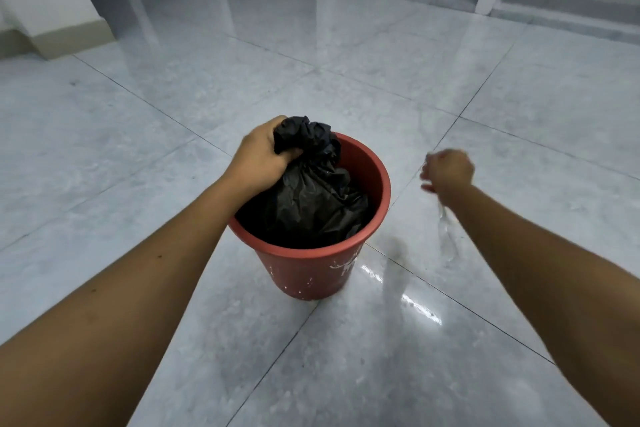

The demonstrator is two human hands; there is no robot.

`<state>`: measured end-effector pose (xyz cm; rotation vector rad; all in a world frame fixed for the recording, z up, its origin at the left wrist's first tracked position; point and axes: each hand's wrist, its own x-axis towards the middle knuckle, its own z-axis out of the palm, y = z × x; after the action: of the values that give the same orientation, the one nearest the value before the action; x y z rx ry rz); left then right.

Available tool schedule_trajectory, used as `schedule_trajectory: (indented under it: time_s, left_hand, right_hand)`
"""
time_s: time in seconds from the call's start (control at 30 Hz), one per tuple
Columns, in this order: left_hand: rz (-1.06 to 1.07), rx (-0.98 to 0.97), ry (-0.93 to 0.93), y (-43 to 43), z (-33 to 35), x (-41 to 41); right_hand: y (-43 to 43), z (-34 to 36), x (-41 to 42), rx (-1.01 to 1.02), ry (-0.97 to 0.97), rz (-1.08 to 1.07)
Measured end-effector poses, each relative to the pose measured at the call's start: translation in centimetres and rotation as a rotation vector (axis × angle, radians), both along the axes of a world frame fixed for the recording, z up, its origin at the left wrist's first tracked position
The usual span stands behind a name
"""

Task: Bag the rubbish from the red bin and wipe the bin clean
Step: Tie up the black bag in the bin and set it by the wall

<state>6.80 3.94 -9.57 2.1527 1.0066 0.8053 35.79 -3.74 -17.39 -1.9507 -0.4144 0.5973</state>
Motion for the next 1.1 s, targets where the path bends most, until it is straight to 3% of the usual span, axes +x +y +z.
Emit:
schedule_trajectory:
  time_s: [0.1,0.23,0.33,0.4,0.5,0.63,0.83,0.9,1.0,1.1]
  left_hand:
    - [-0.04,0.006,0.029,-0.1,0.0,0.1]
    - [0.045,0.194,0.152,-0.2,-0.1,0.0]
    - [0.059,0.43,0.201,-0.4,-0.4,-0.4]
    - [0.023,0.483,0.202,-0.5,-0.5,-0.5]
    - [0.012,0.363,0.25,-0.6,-0.6,-0.8]
    - [0.078,0.038,0.303,-0.7,-0.1,-1.2]
    - [0.288,0.013,0.244,0.0,0.0,-0.6]
    - [0.336,0.034,0.273,0.2,-0.1,-0.2]
    - [0.375,0.07,0.293,-0.3,-0.2,0.3]
    - [0.453,0.011,0.244,-0.5,-0.6,0.5]
  right_hand:
    - [0.8,4.1,-1.0,0.216,-0.075,-0.048]
    - [1.8,7.3,-5.6,0.068,-0.304,0.351]
    - [2.4,8.4,-9.2,0.006,-0.362,0.637]
    - [2.5,8.8,-11.0,-0.034,-0.362,0.772]
    - [2.6,8.8,-12.4,-0.113,-0.324,0.862]
    - [2.6,8.6,-13.2,-0.216,-0.367,0.885]
    - [3.1,9.1,-11.6,-0.271,-0.399,0.754]
    - [3.1,9.4,-11.2,-0.292,-0.351,0.728]
    - [2.8,10.3,-11.4,-0.351,-0.051,0.759]
    - [2.3,10.9,-11.7,-0.454,0.107,0.867]
